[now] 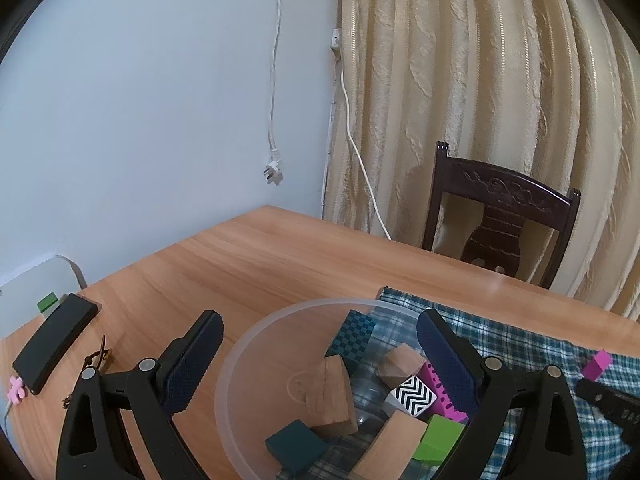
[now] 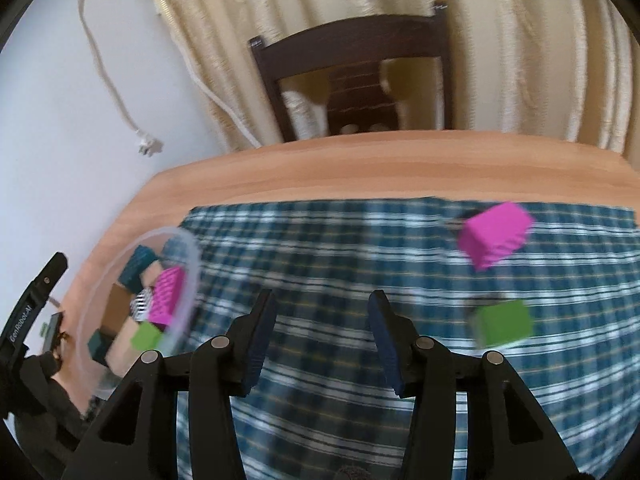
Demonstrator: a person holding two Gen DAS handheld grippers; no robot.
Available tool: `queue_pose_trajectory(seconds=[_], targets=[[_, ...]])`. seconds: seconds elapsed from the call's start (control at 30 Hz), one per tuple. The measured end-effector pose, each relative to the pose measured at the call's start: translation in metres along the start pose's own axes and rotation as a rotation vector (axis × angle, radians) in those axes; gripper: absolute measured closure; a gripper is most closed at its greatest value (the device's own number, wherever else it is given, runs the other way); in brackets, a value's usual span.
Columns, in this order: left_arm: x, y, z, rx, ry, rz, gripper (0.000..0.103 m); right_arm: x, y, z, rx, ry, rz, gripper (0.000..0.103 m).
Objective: Organize rigid objects
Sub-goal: 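Move the right gripper to the green-and-white tile and close on it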
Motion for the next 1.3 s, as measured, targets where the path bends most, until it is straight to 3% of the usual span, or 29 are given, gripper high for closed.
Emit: queue_pose_trajectory(seconds=[0.43, 1.3], targets=[[-0.005, 0.002, 0.015, -0.017, -0.059, 0.006, 0.003, -0.006, 0.022, 0.086, -0.135, -0.079, 0.016, 0.054], [-0.009, 0.004, 0.026, -0.054, -0.09, -0.001, 0.003, -0.017, -0.011, 0.095, -0.186, -0.032, -0.077, 0.054]])
Point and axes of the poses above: each gripper's, at about its wrist camera, not at the fingertips, and y roughly against the way its jaws point, z to its right, x to its top, the point moved 2 cm from there along -y, roughly the way its jaws point, and after that the axes turned 3 degrees about z, right-handed, at the moved point
